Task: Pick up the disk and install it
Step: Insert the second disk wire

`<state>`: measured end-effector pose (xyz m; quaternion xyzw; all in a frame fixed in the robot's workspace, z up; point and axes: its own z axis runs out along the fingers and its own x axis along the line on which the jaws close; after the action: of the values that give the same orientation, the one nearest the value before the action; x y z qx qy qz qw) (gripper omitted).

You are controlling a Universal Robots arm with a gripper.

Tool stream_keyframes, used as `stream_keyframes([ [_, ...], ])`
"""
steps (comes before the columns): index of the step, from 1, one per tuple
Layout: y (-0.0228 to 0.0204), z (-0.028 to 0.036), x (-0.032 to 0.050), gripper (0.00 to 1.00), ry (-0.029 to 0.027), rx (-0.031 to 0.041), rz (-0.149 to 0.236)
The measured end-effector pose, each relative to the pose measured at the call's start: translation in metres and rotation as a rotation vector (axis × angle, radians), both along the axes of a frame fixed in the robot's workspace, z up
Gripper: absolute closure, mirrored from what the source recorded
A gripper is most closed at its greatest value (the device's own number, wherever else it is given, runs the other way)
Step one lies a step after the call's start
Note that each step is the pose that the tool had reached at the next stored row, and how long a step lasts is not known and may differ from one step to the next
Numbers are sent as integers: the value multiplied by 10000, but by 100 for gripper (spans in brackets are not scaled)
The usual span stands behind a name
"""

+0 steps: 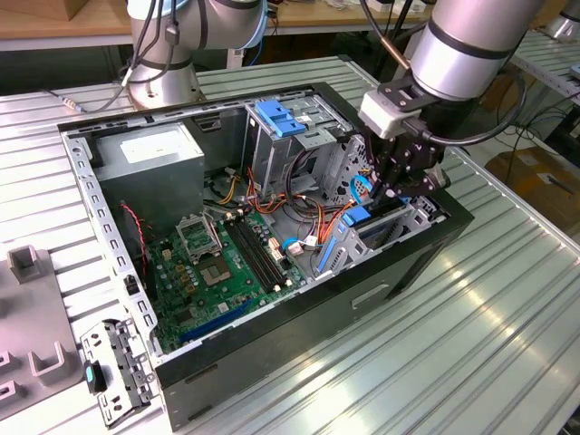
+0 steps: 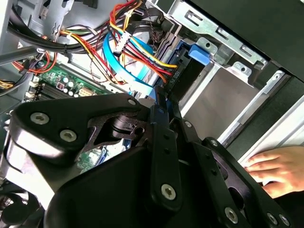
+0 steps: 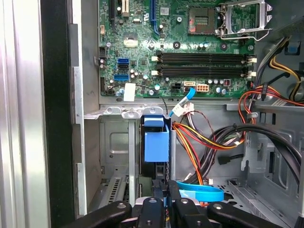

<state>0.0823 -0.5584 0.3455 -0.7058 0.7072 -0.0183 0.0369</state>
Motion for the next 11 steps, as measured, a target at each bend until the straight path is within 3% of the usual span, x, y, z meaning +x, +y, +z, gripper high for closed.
stream_keyframes([
  [11, -11, -62, 0, 84, 1, 62, 0],
])
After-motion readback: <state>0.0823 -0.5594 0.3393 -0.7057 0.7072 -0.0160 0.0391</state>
